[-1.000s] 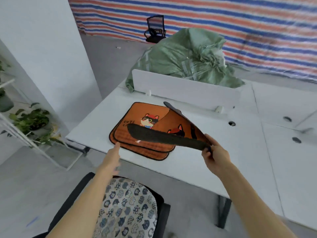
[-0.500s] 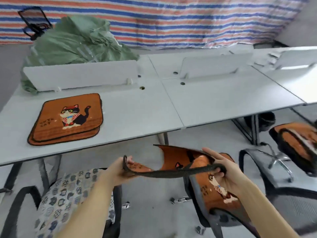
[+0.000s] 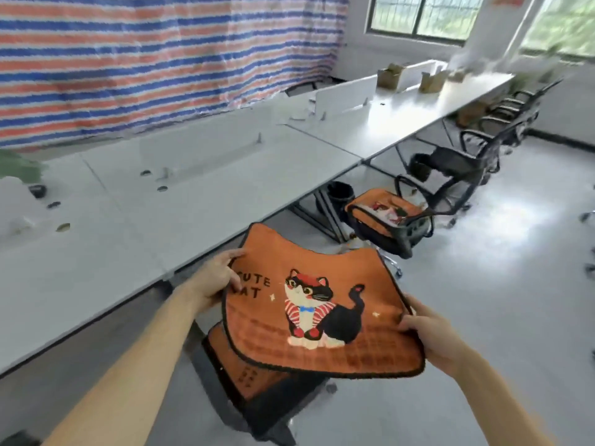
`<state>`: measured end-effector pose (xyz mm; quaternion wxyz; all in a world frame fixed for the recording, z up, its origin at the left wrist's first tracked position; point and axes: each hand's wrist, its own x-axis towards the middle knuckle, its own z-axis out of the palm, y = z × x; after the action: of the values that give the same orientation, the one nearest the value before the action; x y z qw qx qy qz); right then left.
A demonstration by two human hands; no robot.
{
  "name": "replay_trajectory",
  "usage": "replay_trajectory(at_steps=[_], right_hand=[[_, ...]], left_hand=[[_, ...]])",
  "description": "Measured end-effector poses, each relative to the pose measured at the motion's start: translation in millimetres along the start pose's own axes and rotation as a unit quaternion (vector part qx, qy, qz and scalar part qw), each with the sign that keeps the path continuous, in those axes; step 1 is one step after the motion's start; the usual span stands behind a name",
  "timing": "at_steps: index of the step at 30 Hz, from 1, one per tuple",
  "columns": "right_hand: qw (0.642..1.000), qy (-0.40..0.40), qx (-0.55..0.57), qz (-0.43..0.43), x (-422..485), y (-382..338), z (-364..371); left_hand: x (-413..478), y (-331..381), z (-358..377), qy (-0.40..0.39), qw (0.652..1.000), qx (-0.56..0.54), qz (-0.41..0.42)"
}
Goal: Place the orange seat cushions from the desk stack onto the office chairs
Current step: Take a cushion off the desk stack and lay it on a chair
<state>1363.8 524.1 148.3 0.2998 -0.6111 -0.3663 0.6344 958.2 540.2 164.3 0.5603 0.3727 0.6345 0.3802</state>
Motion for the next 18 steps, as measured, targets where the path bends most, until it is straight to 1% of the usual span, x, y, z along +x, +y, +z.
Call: replay_trajectory(at_steps=[3, 5, 6, 7, 10, 12, 14, 16, 18], right_hand=[[0.998, 0.053, -0.029, -0.005, 13.9, -10.7, -84.0], [0.997, 0.070, -0.030, -0.012, 21.5, -15.3, -128.3], [0.995, 0.091, -0.026, -0.013, 27.9, -20.7, -162.9], [0.994, 0.104, -0.024, -0.017, 36.3, -22.1, -183.3], [0.987, 0.154, 0.040, -0.007, 67.4, -29.5, -240.1], [0.983, 0.161, 0.083, 0.006, 89.4, -36.7, -263.5], [0.982, 0.175, 0.066, 0.009, 117.1, -46.0, -296.3], [0.979, 0.204, 0.019, 0.001, 144.6, -57.0, -329.0], [0.972, 0.232, 0.001, -0.022, 168.0, -68.7, -364.9]], left_hand=[[33.2, 37.5, 96.5, -0.027, 0.996, 0.084, 0.031], [46.0, 61.7, 154.0, -0.039, 0.992, 0.109, 0.046], [57.6, 78.2, 194.5, -0.047, 0.991, 0.115, 0.056], [63.7, 90.8, 217.5, -0.043, 0.989, 0.125, 0.060], [92.8, 122.6, 292.1, -0.032, 0.983, 0.152, 0.097], [112.4, 137.5, 339.4, -0.021, 0.981, 0.156, 0.111], [142.0, 152.4, 393.9, -0.009, 0.979, 0.162, 0.125], [171.0, 165.7, 436.8, -0.003, 0.975, 0.174, 0.138], [200.1, 181.0, 469.8, 0.003, 0.975, 0.169, 0.141]])
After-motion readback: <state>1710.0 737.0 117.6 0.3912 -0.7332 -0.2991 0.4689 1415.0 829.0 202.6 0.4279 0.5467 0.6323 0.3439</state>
